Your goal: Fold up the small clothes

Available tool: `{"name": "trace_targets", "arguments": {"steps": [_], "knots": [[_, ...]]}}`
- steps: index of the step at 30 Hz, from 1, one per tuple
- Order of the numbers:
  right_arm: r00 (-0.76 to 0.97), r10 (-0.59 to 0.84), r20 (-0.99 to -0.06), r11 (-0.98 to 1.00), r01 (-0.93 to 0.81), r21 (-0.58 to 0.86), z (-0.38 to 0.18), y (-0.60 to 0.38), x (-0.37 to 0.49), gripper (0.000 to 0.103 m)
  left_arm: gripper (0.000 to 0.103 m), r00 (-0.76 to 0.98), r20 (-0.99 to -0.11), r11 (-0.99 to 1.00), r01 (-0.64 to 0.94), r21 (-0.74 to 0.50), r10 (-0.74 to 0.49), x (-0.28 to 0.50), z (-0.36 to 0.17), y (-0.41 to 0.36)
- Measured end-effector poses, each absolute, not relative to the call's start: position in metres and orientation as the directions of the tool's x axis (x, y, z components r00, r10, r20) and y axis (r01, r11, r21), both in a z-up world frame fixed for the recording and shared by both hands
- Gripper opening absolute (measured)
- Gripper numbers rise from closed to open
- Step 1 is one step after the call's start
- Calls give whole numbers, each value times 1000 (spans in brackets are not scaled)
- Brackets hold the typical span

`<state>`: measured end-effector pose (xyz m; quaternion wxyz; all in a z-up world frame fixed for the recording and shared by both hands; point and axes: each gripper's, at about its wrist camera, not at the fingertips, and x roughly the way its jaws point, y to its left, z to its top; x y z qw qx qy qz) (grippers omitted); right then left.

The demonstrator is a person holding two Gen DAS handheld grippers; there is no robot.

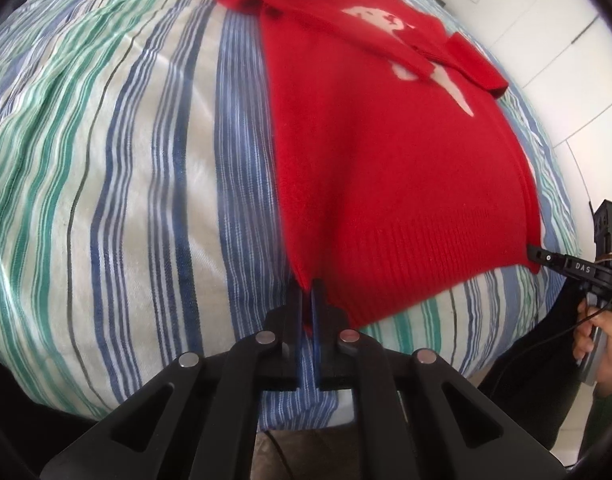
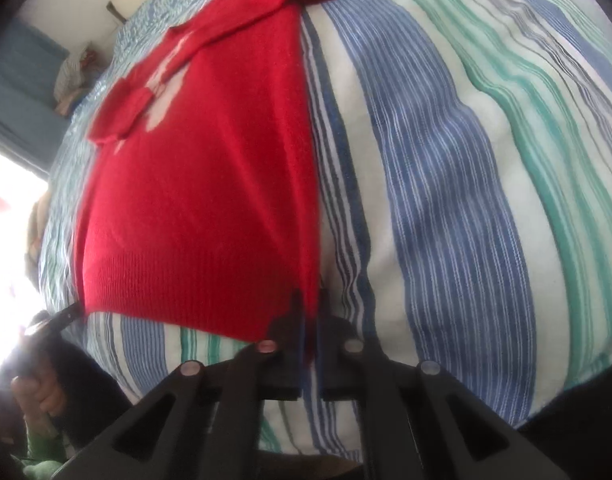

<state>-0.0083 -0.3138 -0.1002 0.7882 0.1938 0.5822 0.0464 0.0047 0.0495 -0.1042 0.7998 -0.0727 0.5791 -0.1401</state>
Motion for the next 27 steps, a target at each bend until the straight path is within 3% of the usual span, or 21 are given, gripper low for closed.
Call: {"name": "trace_targets", "arguments": {"steps": [5, 7, 9, 11, 12, 15, 19, 21, 23, 27], "knots": [[346, 289, -892, 919, 160, 360, -98, -316, -14, 2, 5, 334, -913, 967, 178, -182, -233, 2, -101, 30], [358, 286, -889, 920, 157, 359, -94, -315, -16, 7, 9, 346, -913, 970, 180, -163, -217, -1, -98, 27], [353, 286, -891, 923, 150, 355, -91, -312, -18, 16, 23, 351, -909, 969, 185, -167, -223, -2, -94, 28], [336, 279, -899, 930, 138, 340, -86, -307, -19, 29, 63, 355, -903, 966, 176, -188, -241, -7, -87, 34], [324, 281, -903, 932, 130, 337, -83, -306, -21, 39, 76, 360, -901, 967, 166, -192, -241, -9, -83, 39], [310, 228, -923, 959, 95, 268, -62, -308, -26, 47, 77, 390, -897, 977, 129, -171, -209, -15, -67, 59], [450, -42, -892, 999, 0, -47, 7, -317, -11, 49, 82, 489, -855, 982, 22, -186, -173, -9, -39, 98], [565, -132, -815, 976, -68, -205, 43, -307, 10, 65, 86, 546, -823, 977, -37, -211, -157, 0, -31, 112], [661, -75, -747, 949, -184, -257, 64, -286, 38, 79, 86, 591, -795, 969, -84, -233, -139, 10, -29, 120], [669, 61, -741, 841, -434, -323, 42, -225, 112, 81, 86, 628, -772, 955, -155, -253, -102, 23, -40, 125]]}}
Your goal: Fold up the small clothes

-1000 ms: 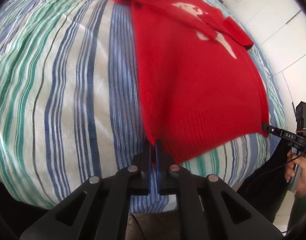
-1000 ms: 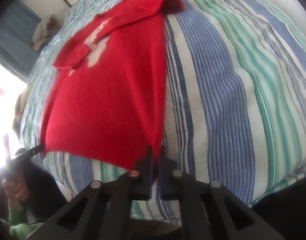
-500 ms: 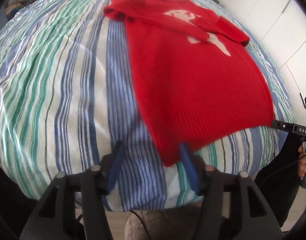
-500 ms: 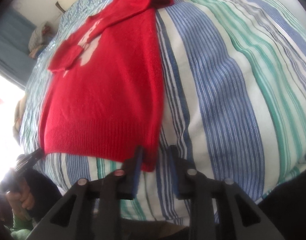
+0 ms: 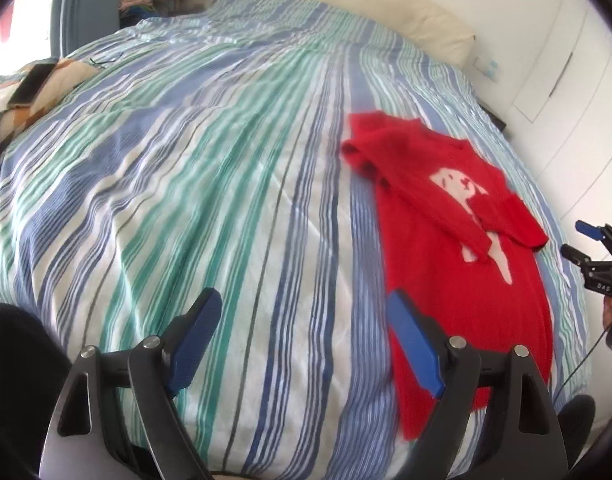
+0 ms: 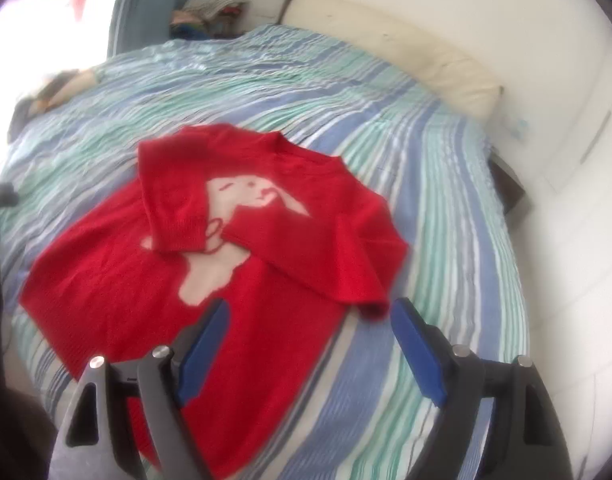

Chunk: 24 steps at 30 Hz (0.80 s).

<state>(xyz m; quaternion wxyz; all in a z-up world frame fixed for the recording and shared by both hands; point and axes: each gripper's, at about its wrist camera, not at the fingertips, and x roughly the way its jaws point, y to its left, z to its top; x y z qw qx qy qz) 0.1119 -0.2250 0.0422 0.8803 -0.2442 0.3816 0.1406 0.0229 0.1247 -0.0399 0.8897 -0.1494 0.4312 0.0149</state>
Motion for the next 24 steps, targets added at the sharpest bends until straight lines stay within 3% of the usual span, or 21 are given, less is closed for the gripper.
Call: {"name": "trace_targets", "arguments": {"steps": [4, 8, 10, 11, 12, 17, 20, 24], "knots": [[580, 71, -811, 740, -576, -347, -20, -173, 177, 75, 86, 614, -787, 950, -207, -232, -59, 19, -63, 133], [526, 48, -849, 714, -613, -340, -71, -147, 215, 71, 86, 578, -816, 954, -232, -192, -24, 14, -91, 142], [511, 100, -854, 762, -591, -264, -76, -152, 224, 47, 86, 578, -816, 960, -226, -164, -3, 12, -94, 141], [512, 115, -851, 807, -548, -220, -72, -161, 230, 19, 86, 581, -814, 963, -220, -153, 4, 12, -92, 139], [527, 125, -841, 852, -491, -181, -65, -175, 233, 7, 87, 587, -809, 966, -214, -144, 9, 11, -90, 137], [681, 149, -717, 985, -162, 51, 0, -297, 218, 7, 87, 591, -807, 969, -206, -138, 11, 9, -92, 135], [750, 40, -661, 977, 111, 184, 20, -403, 186, 7, 88, 593, -805, 966, -214, -145, 10, 9, -93, 136], [731, -124, -671, 887, 385, 255, 4, -508, 139, 7, 91, 589, -808, 966, -217, -144, 11, 12, -95, 134]]}}
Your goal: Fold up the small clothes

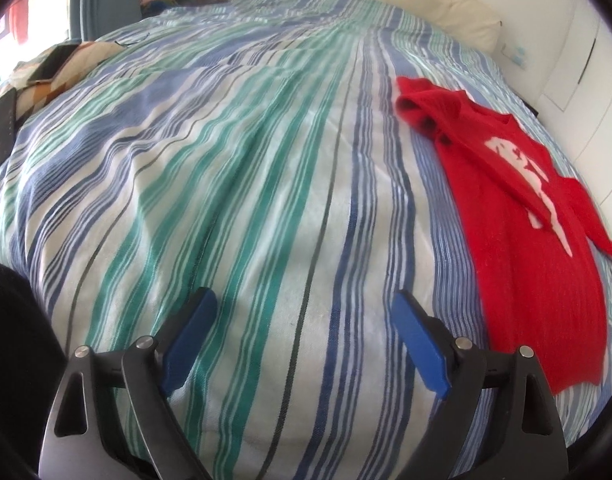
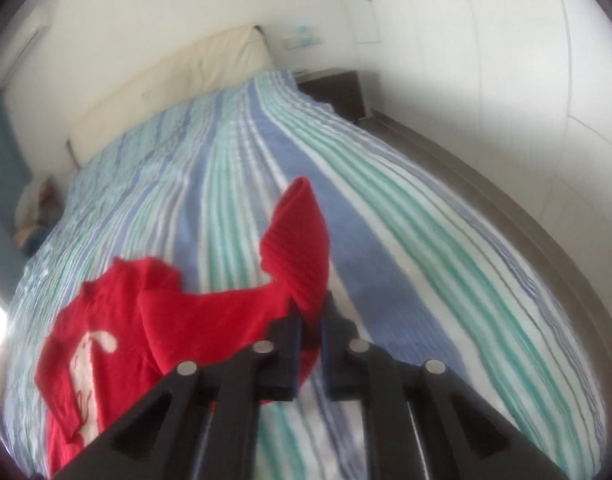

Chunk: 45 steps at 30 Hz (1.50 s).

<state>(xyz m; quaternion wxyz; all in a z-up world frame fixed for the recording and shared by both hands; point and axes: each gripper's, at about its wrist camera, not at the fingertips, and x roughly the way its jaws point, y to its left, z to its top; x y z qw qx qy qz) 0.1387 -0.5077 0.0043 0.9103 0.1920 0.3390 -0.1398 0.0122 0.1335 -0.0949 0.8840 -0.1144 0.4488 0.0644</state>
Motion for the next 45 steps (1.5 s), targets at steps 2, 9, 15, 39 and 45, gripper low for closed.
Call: {"name": "trace_targets", "arguments": {"steps": [2, 9, 15, 39, 45], "knots": [[720, -156, -676, 843, 454, 289, -11, -537, 123, 7, 91, 588, -808, 969, -214, -126, 25, 12, -95, 131], [709, -84, -701, 680, 555, 479, -78, -571, 85, 8, 91, 591, -805, 976, -202, -81, 56, 8, -97, 126], [800, -1, -600, 529, 509, 679, -84, -597, 67, 31, 92, 589, -804, 978, -202, -47, 83, 9, -100, 122], [623, -215, -752, 546, 715, 436, -75, -606, 54, 3, 95, 568, -810, 983, -176, 51, 144, 12, -91, 113], [647, -204, -735, 541, 700, 466, -68, -604, 51, 22, 95, 691, -717, 994, -16, 104, 86, 27, -19, 80]]}}
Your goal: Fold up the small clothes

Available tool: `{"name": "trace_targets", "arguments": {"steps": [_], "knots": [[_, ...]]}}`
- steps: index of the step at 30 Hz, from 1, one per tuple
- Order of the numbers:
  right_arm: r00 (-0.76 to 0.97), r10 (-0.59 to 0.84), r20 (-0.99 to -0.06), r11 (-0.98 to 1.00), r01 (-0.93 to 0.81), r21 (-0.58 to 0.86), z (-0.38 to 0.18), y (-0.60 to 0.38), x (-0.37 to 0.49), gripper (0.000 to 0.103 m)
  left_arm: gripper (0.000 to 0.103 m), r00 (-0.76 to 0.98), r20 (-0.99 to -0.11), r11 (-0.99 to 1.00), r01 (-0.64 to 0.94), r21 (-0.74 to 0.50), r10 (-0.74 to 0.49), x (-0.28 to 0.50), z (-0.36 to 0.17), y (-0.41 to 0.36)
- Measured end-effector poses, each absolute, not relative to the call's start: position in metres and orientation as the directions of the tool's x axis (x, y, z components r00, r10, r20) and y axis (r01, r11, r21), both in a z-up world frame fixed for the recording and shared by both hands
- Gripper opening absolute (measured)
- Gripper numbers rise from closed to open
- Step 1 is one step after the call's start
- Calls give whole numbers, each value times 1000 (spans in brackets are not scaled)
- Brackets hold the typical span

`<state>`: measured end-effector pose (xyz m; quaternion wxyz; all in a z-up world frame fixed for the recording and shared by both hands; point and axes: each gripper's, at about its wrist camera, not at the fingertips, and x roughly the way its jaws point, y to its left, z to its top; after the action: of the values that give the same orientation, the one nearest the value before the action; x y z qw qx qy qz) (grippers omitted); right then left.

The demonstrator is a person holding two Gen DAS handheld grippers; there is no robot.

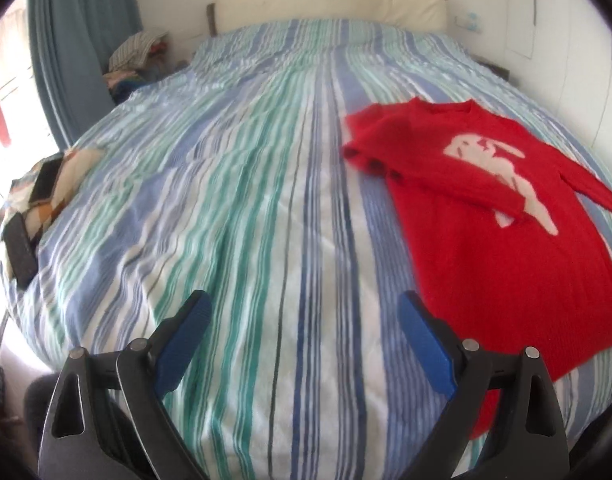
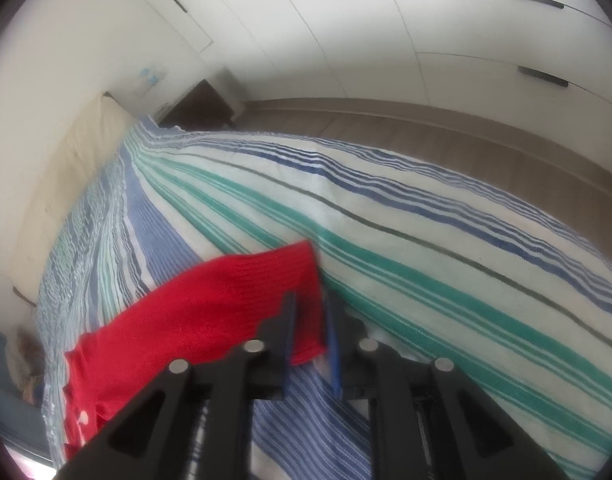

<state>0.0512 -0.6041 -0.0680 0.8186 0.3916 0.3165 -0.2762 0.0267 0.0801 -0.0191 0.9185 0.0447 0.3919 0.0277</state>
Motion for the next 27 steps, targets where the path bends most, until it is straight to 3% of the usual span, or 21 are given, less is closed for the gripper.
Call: {"name": "trace_targets", "arguments": {"steps": [2, 3, 8, 11, 12, 15, 20, 21, 22, 23, 24, 27], "knots": [[667, -231, -709, 540, 694, 477, -56, -600, 44, 57, 95, 746, -666, 989, 78, 128, 27, 38, 8, 57], [668, -267, -694, 534, 702, 470, -49, -598, 37, 67, 96, 764, -645, 980, 136, 142, -13, 45, 18, 44], [667, -413, -620, 547, 726, 417, -3, -583, 8, 68, 96, 728, -663, 869, 432, 243, -177, 93, 17, -33], [727, -401, -557, 644, 656, 393, 19, -550, -5, 69, 96, 606, -759, 798, 567, 205, -236, 126, -16, -72], [746, -391, -539, 679, 629, 379, 23, -535, -8, 72, 91, 561, -791, 782, 597, 181, -245, 136, -28, -83], [796, -365, -483, 764, 552, 333, 22, -495, -16, 77, 84, 478, -853, 767, 621, 160, -209, 163, -63, -102], [817, -310, -486, 818, 490, 302, 15, -467, 0, 77, 80, 389, -896, 772, 629, 90, -213, 176, -93, -105], [815, -310, -489, 826, 486, 286, 14, -465, 4, 77, 76, 384, -896, 781, 621, 74, -221, 176, -93, -103], [813, -308, -494, 830, 483, 279, 13, -463, 7, 77, 58, 383, -896, 796, 602, 58, -225, 177, -92, -100], [813, -300, -499, 831, 480, 282, 10, -463, 9, 77, 28, 384, -896, 816, 576, 44, -223, 180, -89, -97], [813, -290, -505, 831, 475, 288, 8, -463, 11, 77, 8, 397, -894, 842, 537, 41, -209, 183, -84, -91], [815, -280, -508, 835, 468, 289, 5, -460, 12, 77, 8, 423, -866, 912, 402, -86, -268, 190, -54, -52]]}}
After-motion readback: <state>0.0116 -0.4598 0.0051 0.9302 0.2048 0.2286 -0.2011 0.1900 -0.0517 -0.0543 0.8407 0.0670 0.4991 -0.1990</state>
